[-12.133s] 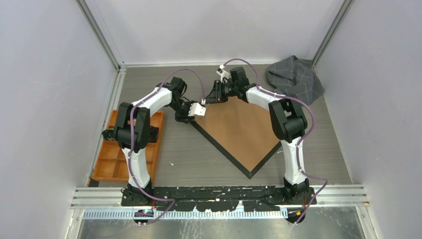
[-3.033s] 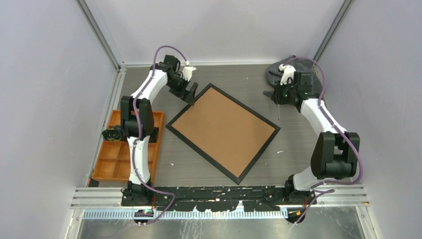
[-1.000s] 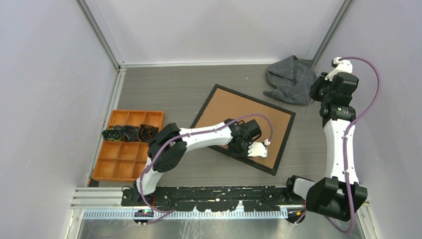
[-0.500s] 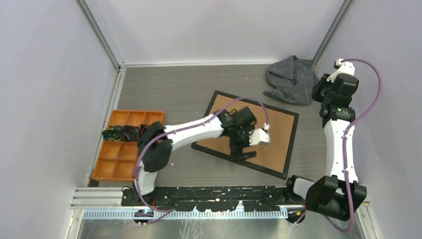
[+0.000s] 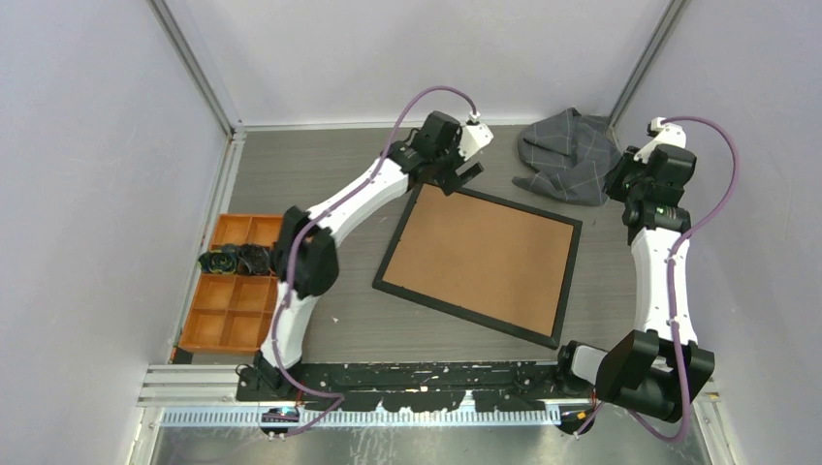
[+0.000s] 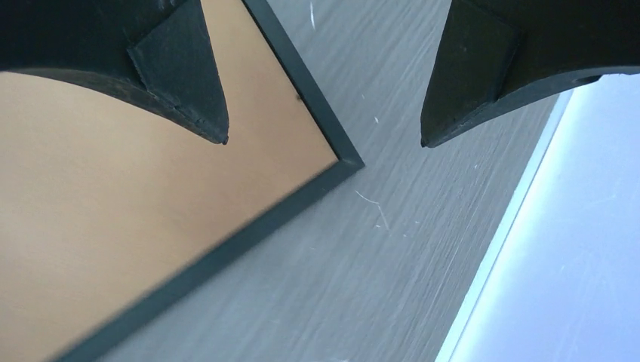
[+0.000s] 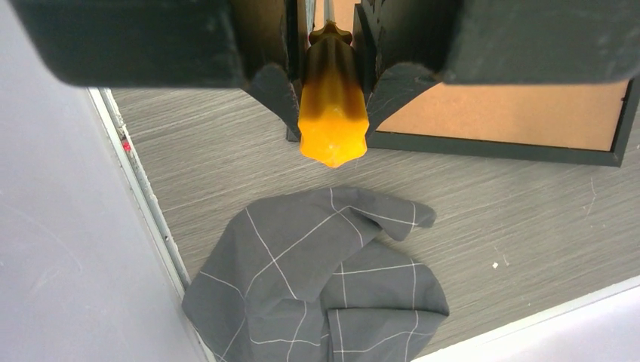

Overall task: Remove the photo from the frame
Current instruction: Adjust the photo frame at the center of the board.

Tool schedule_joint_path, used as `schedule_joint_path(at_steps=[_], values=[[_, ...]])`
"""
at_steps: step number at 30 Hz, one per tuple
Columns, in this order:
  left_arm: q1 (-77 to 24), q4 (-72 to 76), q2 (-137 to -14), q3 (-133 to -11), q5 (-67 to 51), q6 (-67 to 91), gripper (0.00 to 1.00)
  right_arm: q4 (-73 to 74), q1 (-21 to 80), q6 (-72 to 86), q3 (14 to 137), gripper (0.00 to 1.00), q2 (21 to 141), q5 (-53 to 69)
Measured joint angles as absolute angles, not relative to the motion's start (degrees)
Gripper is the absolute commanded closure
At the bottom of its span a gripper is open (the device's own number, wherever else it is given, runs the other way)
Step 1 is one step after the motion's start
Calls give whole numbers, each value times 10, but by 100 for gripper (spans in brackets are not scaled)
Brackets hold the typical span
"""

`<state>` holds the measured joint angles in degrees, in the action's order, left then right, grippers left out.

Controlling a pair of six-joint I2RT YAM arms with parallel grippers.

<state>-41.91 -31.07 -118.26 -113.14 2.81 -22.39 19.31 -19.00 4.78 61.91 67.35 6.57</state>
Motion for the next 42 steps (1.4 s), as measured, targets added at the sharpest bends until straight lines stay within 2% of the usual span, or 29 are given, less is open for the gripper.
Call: schedule_joint_path(at_steps=[5,9,14,22,35,42], values=[[-374,-316,-1351,-1259,72,-214,1,193,-205,53,618,99,679,89],[-345,-327,-1418,-1279,96,-211,1,194,-213,62,618,99,686,106],[-326,-325,-1414,-1303,129,-209,3,198,-215,71,618,99,687,125],[-318,-328,-1411,-1264,145,-200,4,199,-215,79,618,99,689,143],[-310,-290,-1340,-1166,105,-147,5,208,-215,79,618,99,690,152],[-313,-277,-1322,-1178,73,-133,7,210,-215,79,618,99,690,154]])
